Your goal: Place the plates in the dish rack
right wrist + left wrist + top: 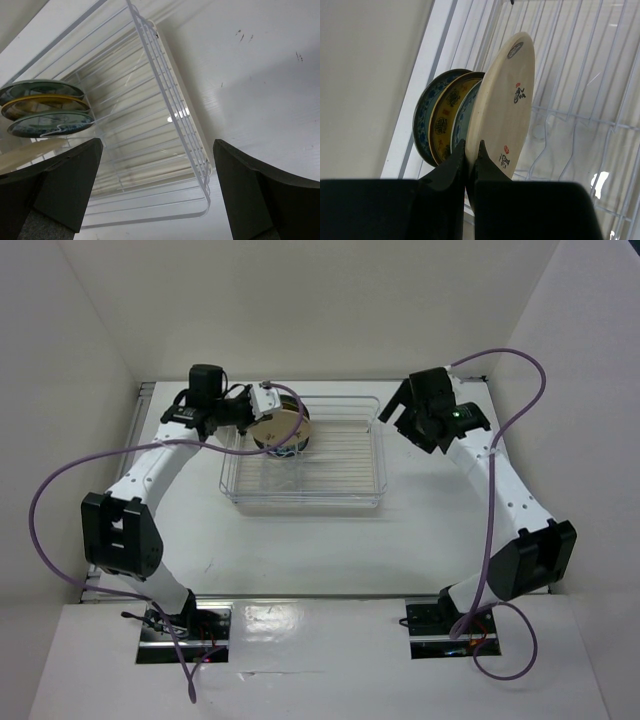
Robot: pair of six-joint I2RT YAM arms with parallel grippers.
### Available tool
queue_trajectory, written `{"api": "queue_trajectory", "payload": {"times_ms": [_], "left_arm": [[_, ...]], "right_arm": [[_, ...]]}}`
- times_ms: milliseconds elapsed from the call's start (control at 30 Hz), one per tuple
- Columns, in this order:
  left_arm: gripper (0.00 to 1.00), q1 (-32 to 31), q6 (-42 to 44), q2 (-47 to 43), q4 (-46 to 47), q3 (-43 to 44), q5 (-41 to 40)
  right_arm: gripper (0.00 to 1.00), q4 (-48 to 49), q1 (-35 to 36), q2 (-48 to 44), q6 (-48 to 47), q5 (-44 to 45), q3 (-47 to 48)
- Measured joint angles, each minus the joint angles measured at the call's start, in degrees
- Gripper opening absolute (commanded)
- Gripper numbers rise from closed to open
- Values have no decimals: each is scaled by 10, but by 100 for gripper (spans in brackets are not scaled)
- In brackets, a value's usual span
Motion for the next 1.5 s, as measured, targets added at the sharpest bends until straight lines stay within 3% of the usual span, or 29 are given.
{"api": "queue_trajectory", "payload": {"times_ms": [533,1067,1100,1233,1433,1500], "left_arm": [[0,10,-1,8,22,10,-9],[0,12,-26,27,78,-70,-2],[4,12,-31,30,84,-76,-3],[44,12,-60,45,99,-82,-9],[69,12,-87,49,113,-82,-15],[82,12,-94,49,115,-82,-16]], "right_arm": [[100,0,0,19,0,0,0],[100,-4,-2,37,1,1,-12],[100,-4,-2,41,-1,0,-13],[100,-5,-2,56,-10,-4,-20],[100,-5,-3,64,-30,-3,-20],[100,-4,-3,64,-36,-1,-20]]}}
